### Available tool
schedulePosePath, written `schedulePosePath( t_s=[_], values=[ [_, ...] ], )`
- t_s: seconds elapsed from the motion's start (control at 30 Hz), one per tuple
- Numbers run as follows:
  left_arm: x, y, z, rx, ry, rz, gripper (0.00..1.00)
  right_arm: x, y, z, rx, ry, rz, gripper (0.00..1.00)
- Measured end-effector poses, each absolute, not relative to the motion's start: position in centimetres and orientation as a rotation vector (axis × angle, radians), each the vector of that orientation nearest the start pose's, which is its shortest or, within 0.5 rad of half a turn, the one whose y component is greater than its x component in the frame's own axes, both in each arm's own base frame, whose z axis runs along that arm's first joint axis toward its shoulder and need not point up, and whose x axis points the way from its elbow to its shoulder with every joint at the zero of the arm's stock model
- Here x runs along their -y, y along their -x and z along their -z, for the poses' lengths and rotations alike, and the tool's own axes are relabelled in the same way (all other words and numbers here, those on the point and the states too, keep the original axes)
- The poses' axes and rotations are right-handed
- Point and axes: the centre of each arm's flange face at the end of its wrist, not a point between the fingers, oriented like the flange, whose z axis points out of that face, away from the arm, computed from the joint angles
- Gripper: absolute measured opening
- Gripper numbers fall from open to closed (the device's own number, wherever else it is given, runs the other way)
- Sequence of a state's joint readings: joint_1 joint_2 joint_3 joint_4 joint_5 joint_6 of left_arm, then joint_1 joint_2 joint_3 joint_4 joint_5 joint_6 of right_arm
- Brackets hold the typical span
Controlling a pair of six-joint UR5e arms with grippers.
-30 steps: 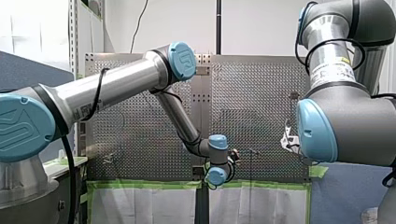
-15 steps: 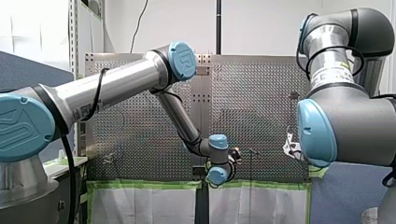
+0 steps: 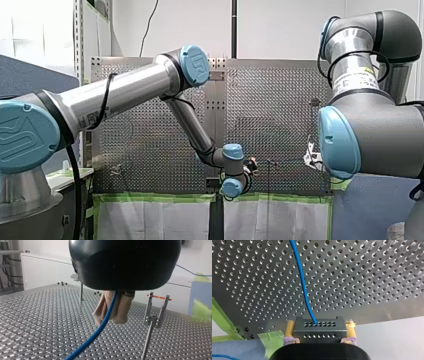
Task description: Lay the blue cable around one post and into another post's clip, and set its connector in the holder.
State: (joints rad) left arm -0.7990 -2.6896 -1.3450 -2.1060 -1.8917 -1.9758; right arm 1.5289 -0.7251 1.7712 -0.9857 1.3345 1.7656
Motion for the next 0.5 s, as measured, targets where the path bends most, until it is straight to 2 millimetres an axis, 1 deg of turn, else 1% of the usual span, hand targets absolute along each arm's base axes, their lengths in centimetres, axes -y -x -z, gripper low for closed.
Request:
schedulePosePath(
  t_s=[0.17,0.27,0.37,0.5],
  values=[
    [60.1,-43.4,4.5,-1.494,-0.059,0.723,0.00,61.1,-13.1,0.2,1.325,-1.310,-1.458,0.02],
    [59.9,-43.4,4.7,-1.506,-0.066,0.708,0.00,61.0,-13.0,0.4,1.325,-1.311,-1.456,0.02],
    [59.4,-43.6,4.9,-1.524,-0.062,0.700,0.00,61.0,-13.0,0.9,1.331,-1.315,-1.452,0.02],
    [58.9,-44.1,5.1,-1.536,-0.057,0.689,0.00,60.9,-12.9,2.4,1.347,-1.325,-1.443,0.02]
  ],
)
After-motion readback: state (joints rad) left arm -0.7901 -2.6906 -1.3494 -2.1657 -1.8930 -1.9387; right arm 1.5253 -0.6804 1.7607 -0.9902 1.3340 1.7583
